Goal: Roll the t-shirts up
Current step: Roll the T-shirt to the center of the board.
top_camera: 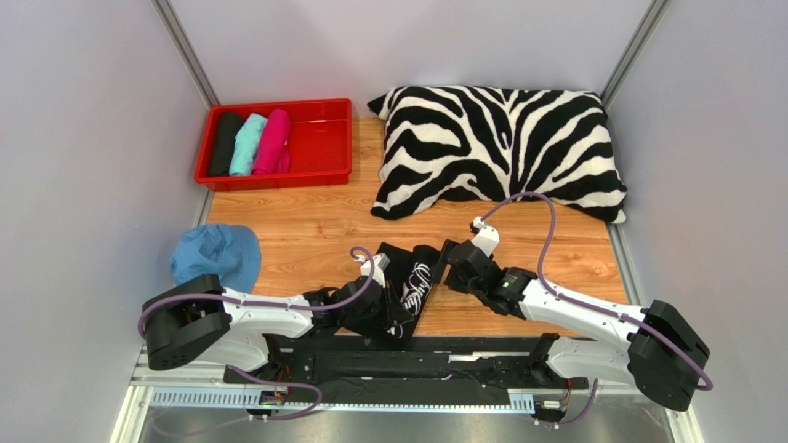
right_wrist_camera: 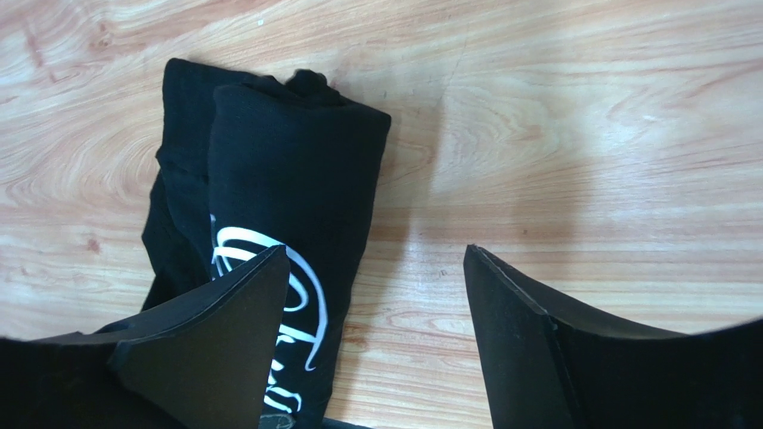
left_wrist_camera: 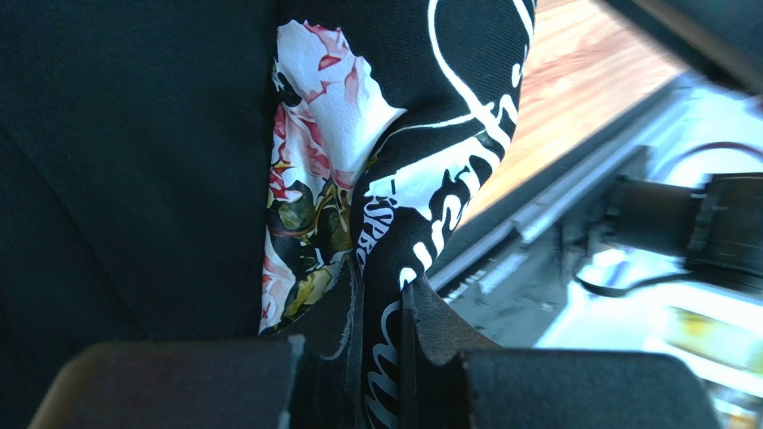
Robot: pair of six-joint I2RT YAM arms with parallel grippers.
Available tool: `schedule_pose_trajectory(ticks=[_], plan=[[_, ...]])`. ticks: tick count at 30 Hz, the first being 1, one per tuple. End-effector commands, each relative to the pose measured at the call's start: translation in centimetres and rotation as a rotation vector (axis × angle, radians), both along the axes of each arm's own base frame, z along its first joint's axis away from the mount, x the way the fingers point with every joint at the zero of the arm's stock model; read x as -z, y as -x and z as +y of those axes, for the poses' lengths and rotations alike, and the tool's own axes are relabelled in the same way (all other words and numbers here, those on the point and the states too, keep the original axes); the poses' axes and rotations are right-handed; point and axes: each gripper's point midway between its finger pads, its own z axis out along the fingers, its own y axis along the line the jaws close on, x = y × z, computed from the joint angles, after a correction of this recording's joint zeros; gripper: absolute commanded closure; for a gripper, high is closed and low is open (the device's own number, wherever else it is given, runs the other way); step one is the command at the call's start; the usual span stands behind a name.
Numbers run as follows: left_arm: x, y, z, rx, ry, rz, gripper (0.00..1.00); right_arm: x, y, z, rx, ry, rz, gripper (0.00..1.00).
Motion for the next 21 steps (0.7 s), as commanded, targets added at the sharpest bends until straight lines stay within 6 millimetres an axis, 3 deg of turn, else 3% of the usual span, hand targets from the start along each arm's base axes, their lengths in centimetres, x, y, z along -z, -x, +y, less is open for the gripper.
schedule_pose_trajectory(ticks=[1,6,14,21], plan=[[1.5,3.1,0.6,0.051,0.06,0.196,1.0,-2.1,-1.1,2.9,-0.024,-0.206,-0.104,0.26],[1.9,3.1,1.2,0.036,0.078,0.234,1.0,-1.8,-1.3,3.9,-0.035,-0.289,-0.133,0.26],[1.9,3.2,1.4,0.05,0.08,0.241,1.0,-0.5,-1.1,5.4,-0.072,-0.298,-0.099,0.32],[2.0,3.4,1.2,0.069,0.085,0.243,1.0,0.1,-1.0,6.3,-0.091,-0.298,-0.086,0.31]])
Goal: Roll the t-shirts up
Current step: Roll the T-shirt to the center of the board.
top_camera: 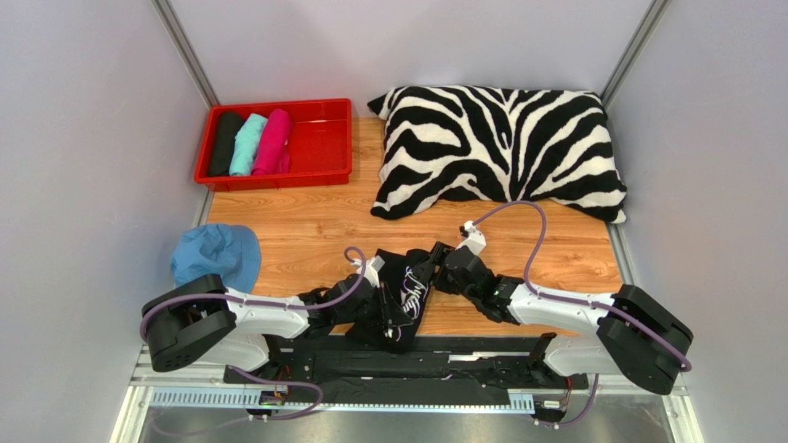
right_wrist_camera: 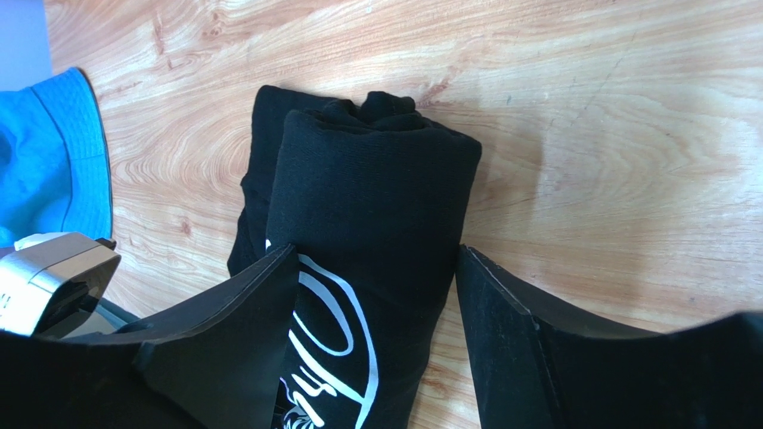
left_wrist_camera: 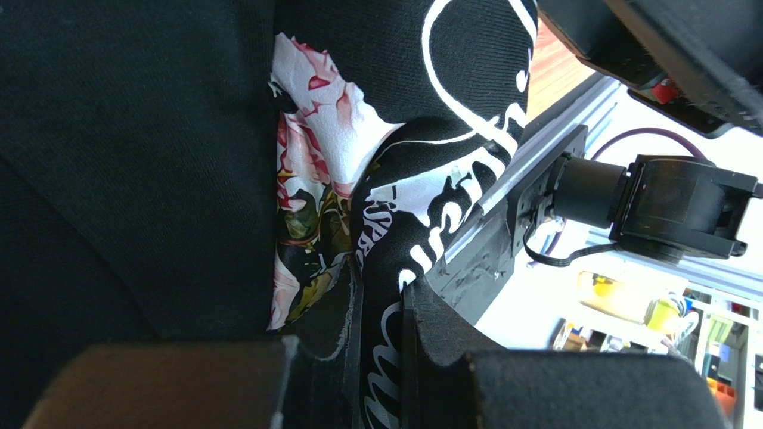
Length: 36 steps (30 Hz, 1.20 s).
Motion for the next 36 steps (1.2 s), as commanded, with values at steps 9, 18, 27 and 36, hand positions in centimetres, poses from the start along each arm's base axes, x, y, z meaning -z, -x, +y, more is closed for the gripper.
schedule_pose_trajectory(ticks=[9,18,27,36], plan=[[2.5,2.5,0.8,0.093,-0.051,0.093,1.0,-0.2,0.9,2.5,-0.045,-0.057,-0.02,0.25],[2.9,2.5,0.6,0.093,-0.048,0.104,1.0,-1.2,1.7,1.2,-0.038,-0.092,-0.053,0.25],[2.7,2.6,0.1,0.111,-0.042,0.105,1.0,0.6,2.1,2.5,-0.078,0.005,-0.007,0.32],[-1.7,1.5,-1.0,0.169,-0.037,-0.024,0.52,3.9,1.8,-1.6,0.027,0.388,0.111,0.85]])
